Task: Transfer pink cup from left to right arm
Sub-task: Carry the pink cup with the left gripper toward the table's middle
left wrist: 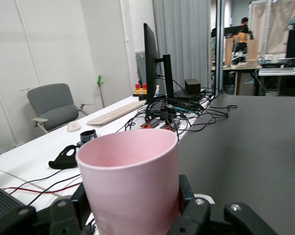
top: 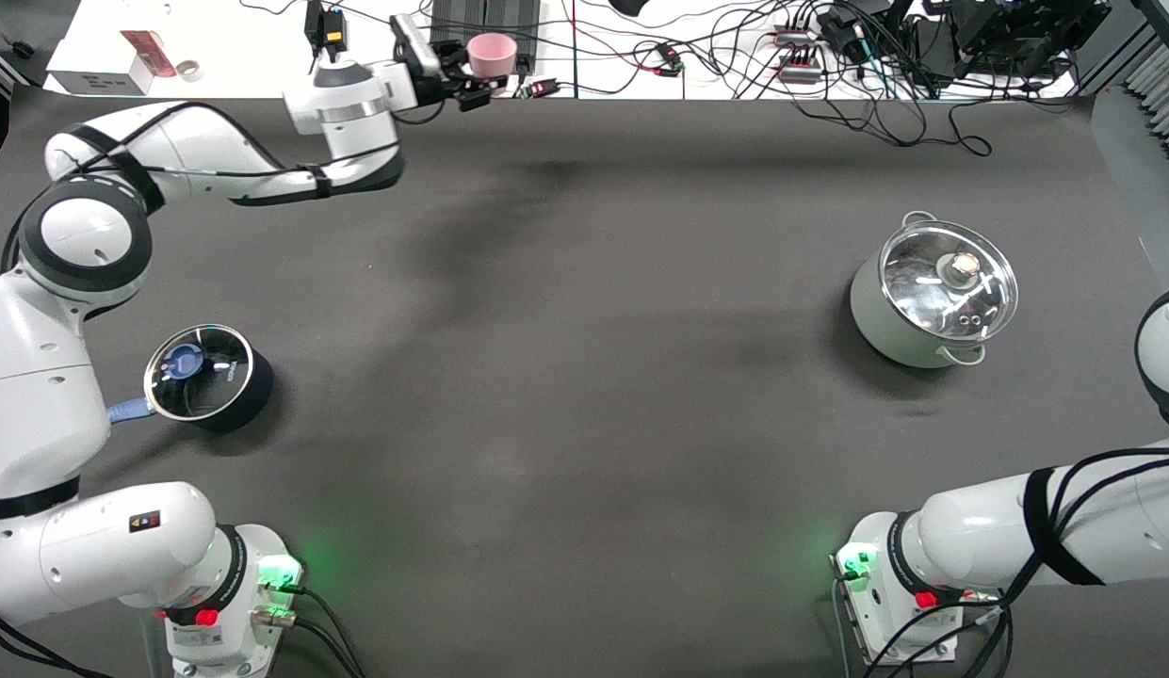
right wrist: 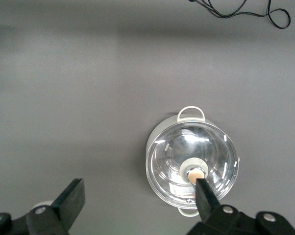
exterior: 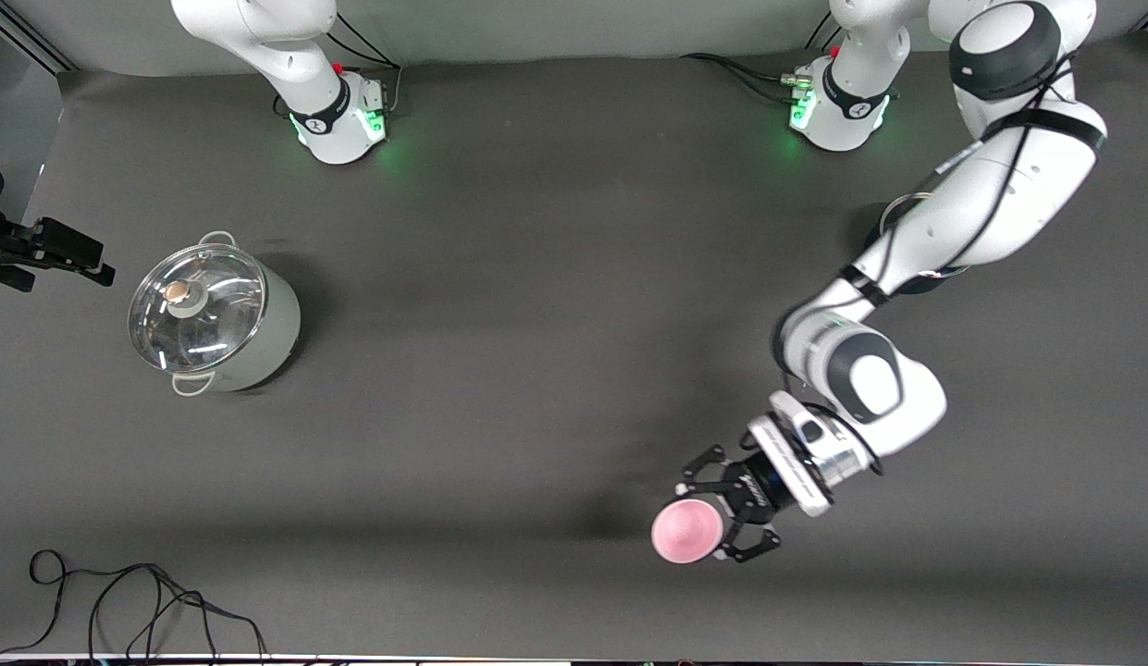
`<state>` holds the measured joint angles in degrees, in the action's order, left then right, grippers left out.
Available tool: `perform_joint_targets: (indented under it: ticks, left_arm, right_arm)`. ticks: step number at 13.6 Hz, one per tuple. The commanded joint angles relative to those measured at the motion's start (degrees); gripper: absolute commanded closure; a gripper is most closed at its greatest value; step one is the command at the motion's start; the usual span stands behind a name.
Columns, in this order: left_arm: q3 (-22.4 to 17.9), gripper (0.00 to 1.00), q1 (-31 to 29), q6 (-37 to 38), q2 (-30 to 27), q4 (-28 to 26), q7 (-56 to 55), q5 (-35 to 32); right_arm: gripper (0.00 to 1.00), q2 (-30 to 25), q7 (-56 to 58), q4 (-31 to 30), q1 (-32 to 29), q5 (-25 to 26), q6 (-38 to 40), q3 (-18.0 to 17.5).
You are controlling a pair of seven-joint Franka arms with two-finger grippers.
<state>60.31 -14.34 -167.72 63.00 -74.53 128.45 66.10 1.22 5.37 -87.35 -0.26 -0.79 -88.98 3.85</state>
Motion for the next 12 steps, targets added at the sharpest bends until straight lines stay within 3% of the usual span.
perform_joint_targets:
  ticks: [1,4,9,12]
  left_arm:
    - [1.47,1.0,4.4,-8.55,-1.55,1.31,-5.82,0.0]
    - [3.58,1.0,11.24,-19.27,-3.49,3.77,-11.45,-0.09]
    - [2.8,1.0,22.93,-30.71,-4.55,10.09,-16.74,-0.18]
    - [2.44,1.0,27.08,-33.28,-4.64,11.69,-18.92,-0.09]
  right_arm:
    - [0.0,-0.52,0.43,0.34,0.44,0.18,-0.05,0.28]
    - [0.0,-0.52,-0.45,0.34,0.44,0.18,-0.05,0.2]
    - [0.0,-0.61,-2.64,1.48,0.44,-2.97,-0.14,0.63]
    - [0.0,-0.43,-4.75,2.27,0.44,-4.21,-0.14,0.37]
